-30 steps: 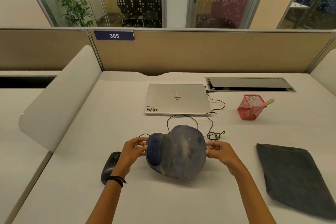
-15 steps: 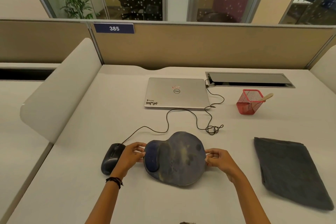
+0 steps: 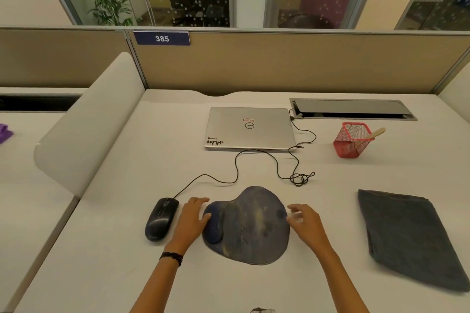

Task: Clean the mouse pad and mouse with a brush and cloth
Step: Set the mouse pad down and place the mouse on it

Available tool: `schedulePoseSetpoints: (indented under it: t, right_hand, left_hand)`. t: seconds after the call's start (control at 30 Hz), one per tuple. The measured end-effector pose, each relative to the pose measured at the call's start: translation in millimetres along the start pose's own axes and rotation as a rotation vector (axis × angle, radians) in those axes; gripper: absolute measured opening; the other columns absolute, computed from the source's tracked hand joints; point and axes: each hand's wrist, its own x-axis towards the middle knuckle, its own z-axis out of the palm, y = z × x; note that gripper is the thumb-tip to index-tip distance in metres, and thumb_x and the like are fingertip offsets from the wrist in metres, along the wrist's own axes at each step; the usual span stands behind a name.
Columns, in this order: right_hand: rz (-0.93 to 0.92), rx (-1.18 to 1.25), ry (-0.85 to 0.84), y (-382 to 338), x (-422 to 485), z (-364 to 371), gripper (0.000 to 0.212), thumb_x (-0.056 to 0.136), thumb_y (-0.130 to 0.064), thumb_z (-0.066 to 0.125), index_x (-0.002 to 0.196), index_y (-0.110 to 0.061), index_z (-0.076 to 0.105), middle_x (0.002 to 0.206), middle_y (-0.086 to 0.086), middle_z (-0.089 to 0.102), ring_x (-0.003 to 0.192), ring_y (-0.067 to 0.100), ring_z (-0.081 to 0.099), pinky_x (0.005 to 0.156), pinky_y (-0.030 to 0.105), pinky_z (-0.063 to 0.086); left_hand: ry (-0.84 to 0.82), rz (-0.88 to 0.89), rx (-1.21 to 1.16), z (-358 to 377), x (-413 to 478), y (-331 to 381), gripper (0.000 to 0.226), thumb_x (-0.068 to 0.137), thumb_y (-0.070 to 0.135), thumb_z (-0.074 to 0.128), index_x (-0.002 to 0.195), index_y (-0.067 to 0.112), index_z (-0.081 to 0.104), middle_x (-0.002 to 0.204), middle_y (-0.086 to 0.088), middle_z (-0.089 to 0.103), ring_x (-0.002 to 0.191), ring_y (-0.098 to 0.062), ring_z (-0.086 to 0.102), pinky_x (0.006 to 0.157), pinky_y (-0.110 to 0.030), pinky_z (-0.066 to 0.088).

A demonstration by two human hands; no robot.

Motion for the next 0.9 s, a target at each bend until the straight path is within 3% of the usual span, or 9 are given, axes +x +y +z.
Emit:
schedulePoseSetpoints:
  t: [0.17, 0.33, 0.5, 0.63, 0.73, 0.83, 0.9]
  right_hand:
    - [-0.270, -0.220, -0.061, 6.5, 11.6, 18.1, 0.027, 0.089, -0.020, 0.057, 0.116, -0.017, 0.061, 0.127, -0.001, 0.051, 0.116, 0.016, 0.047, 0.096, 0.021, 0.034]
    - [-0.398, -0.341, 0.068, 17.8, 14.8, 27.6, 0.033, 0.088, -0.038, 0.044, 0.108, -0.022, 0.065, 0.119, 0.000, 0.060, 0.105, 0.018, 0.056, 0.091, 0.025, 0.039]
    - [-0.466, -0.360, 0.136, 26.7, 14.5, 32.6, 0.035, 0.089, -0.038, 0.039, 0.110, -0.023, 0.063, 0.119, 0.002, 0.062, 0.105, 0.020, 0.058, 0.092, 0.035, 0.048]
    - [-0.484, -0.346, 0.148, 27.1, 15.2, 32.7, 0.034, 0.089, -0.035, 0.039, 0.110, -0.023, 0.063, 0.119, 0.001, 0.062, 0.105, 0.019, 0.058, 0.091, 0.035, 0.048]
    - [-0.487, -0.335, 0.150, 28.8, 15.6, 33.0, 0.036, 0.090, -0.036, 0.037, 0.111, -0.023, 0.063, 0.120, 0.000, 0.061, 0.106, 0.018, 0.057, 0.092, 0.030, 0.044]
    - [-0.492, -0.330, 0.150, 31.9, 17.2, 34.8, 0.037, 0.090, -0.037, 0.036, 0.112, -0.023, 0.063, 0.121, 0.000, 0.061, 0.107, 0.018, 0.057, 0.093, 0.030, 0.044]
    - [-0.497, -0.323, 0.156, 33.4, 18.6, 35.7, 0.038, 0.090, -0.037, 0.035, 0.112, -0.022, 0.063, 0.120, 0.000, 0.062, 0.106, 0.018, 0.057, 0.093, 0.032, 0.046]
  left_hand:
    - [-0.193, 0.085, 0.160, 10.0, -5.6, 8.1, 0.050, 0.091, 0.035, 0.055, 0.136, 0.024, 0.039, 0.142, 0.005, 0.036, 0.127, -0.014, 0.038, 0.107, -0.027, 0.035]
    - [-0.160, 0.103, 0.176, 13.0, -10.2, 6.3, 0.051, 0.092, 0.039, 0.053, 0.139, 0.027, 0.036, 0.144, 0.006, 0.035, 0.128, -0.013, 0.038, 0.108, -0.026, 0.034]
    - [-0.136, 0.108, 0.170, 12.9, -9.1, 1.2, 0.048, 0.092, 0.038, 0.052, 0.137, 0.028, 0.039, 0.144, 0.007, 0.036, 0.129, -0.013, 0.037, 0.108, -0.026, 0.034]
    - [0.046, 0.172, 0.120, 8.9, -8.8, -4.9, 0.036, 0.093, 0.035, 0.051, 0.128, 0.028, 0.050, 0.145, 0.004, 0.040, 0.137, -0.018, 0.031, 0.112, -0.032, 0.026]
    - [0.256, 0.164, 0.233, 1.5, -8.1, -14.1, 0.040, 0.091, 0.035, 0.051, 0.129, 0.025, 0.052, 0.142, -0.001, 0.047, 0.136, -0.025, 0.037, 0.112, -0.049, 0.021]
    - [0.375, 0.003, 0.257, -8.8, -12.1, -21.5, 0.045, 0.086, 0.015, 0.064, 0.130, 0.015, 0.053, 0.142, -0.011, 0.046, 0.135, -0.035, 0.037, 0.111, -0.055, 0.014]
    - [0.365, -0.120, 0.247, -15.6, -15.2, -28.4, 0.047, 0.087, 0.015, 0.063, 0.133, 0.011, 0.050, 0.145, -0.014, 0.041, 0.137, -0.036, 0.033, 0.113, -0.054, 0.010]
